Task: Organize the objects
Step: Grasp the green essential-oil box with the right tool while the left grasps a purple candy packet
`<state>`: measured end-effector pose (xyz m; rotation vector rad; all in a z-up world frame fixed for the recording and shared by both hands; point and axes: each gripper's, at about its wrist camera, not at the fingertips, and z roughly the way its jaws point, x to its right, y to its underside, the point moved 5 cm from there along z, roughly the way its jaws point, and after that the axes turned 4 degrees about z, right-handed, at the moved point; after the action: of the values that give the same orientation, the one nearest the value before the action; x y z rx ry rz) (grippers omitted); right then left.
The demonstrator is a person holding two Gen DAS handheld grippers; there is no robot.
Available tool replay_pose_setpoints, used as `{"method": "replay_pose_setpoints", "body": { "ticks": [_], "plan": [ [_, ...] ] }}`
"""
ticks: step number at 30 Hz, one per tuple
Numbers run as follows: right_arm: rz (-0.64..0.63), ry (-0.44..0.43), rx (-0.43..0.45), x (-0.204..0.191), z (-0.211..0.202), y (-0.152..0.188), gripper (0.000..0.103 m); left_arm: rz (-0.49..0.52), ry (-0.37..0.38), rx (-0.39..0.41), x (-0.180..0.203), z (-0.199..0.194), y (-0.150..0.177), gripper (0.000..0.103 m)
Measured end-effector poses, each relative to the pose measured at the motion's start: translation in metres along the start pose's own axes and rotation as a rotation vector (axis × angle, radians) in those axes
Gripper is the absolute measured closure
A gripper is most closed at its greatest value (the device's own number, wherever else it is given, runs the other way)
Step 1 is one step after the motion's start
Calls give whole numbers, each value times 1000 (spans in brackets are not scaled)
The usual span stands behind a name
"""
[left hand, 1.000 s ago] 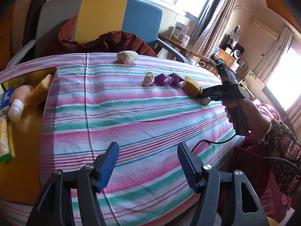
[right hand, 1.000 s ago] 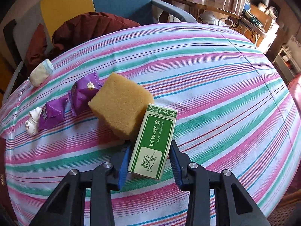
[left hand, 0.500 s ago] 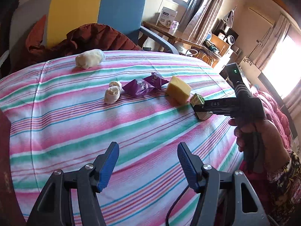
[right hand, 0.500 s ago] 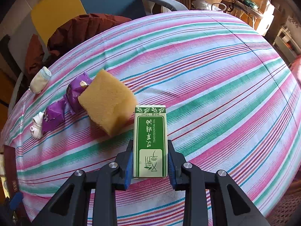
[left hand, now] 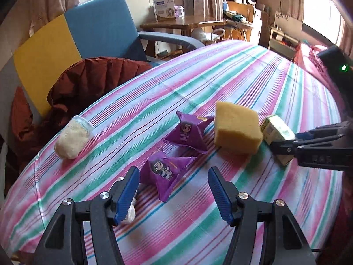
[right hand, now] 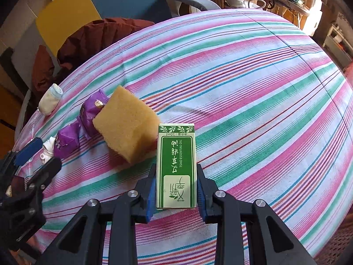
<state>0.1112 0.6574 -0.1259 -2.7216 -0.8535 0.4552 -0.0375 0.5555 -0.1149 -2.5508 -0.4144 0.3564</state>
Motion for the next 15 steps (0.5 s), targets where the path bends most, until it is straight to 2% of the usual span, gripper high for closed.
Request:
{"method": "replay_pose_setpoints", "body": {
  "ticks": [2,5,6,8,11,13,15],
  "plan": [
    [1,-3,-1,0,2,-1,72,2,-34,-27,-3,14,1,38],
    [5,-5,-3,0,3,-3,72,-47,7,-36,-7,27,5,38],
    [7,-6,-3,0,3,-3,72,-58,5,-26,-8,29,6,38],
    [8,-8,-4,1,3,-3,72,-74,-3,26,-9,26,9,47],
    [15,-13,-4,2,3,-5,72,-67,-47,82,-4,20,15,49],
    [15,-13,-4,2,4,-6,72,-44,-70,112,2,13,17,56],
    [10,-10,-2,1,4,-6,72,-37,-71,149,6,3,18,57]
  ]
}}
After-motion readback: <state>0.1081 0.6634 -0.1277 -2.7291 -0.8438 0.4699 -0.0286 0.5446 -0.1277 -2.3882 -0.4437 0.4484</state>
